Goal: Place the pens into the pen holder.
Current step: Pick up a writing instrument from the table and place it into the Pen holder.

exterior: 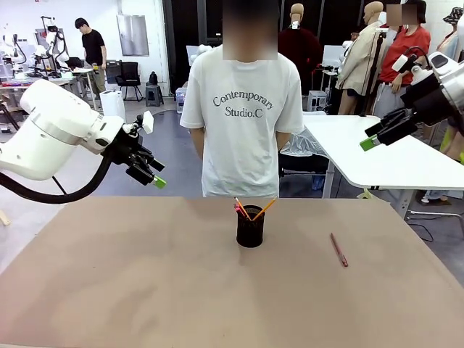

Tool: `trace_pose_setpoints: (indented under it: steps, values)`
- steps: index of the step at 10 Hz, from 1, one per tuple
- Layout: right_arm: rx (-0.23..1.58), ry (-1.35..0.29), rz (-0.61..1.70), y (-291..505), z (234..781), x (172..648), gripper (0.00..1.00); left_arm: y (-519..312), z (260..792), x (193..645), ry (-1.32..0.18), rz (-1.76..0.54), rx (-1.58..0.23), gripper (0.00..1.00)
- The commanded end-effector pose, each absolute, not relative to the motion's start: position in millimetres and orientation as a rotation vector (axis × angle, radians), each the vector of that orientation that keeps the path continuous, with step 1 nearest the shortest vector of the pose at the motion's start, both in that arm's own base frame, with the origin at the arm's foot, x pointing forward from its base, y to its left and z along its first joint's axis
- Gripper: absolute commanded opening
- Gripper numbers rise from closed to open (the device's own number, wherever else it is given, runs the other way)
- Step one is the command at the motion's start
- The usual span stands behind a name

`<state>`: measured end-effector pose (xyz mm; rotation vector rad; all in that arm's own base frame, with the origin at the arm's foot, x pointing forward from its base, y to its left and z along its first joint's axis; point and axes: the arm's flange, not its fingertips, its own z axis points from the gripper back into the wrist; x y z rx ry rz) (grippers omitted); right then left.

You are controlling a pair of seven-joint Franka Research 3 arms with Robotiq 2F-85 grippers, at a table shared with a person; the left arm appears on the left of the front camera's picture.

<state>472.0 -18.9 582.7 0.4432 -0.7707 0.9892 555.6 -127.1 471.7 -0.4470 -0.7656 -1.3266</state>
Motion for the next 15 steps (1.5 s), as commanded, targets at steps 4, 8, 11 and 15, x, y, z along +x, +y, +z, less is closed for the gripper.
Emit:
trace_pose_setpoints:
  steps: [4,8,11,15]
  values:
    - [0.44,-0.776,0.989,-18.2,585.6,473.1,1.0,-126.1,472.3,556.0,-0.766,-1.329,-0.437,1.0]
    - [0.515,-0.788,0.947,1.4,580.7,487.8,1.0,-126.1,472.3,556.0,-0.766,-1.329,-0.437,1.0]
    - [0.329,-0.575,0.863,39.3,566.5,529.7,1.0,-126.1,472.3,556.0,-0.766,-1.329,-0.437,1.0]
    - [0.021,-0.357,0.665,62.4,537.5,546.5,1.0,-126.1,472.3,556.0,-0.766,-1.329,-0.437,1.0]
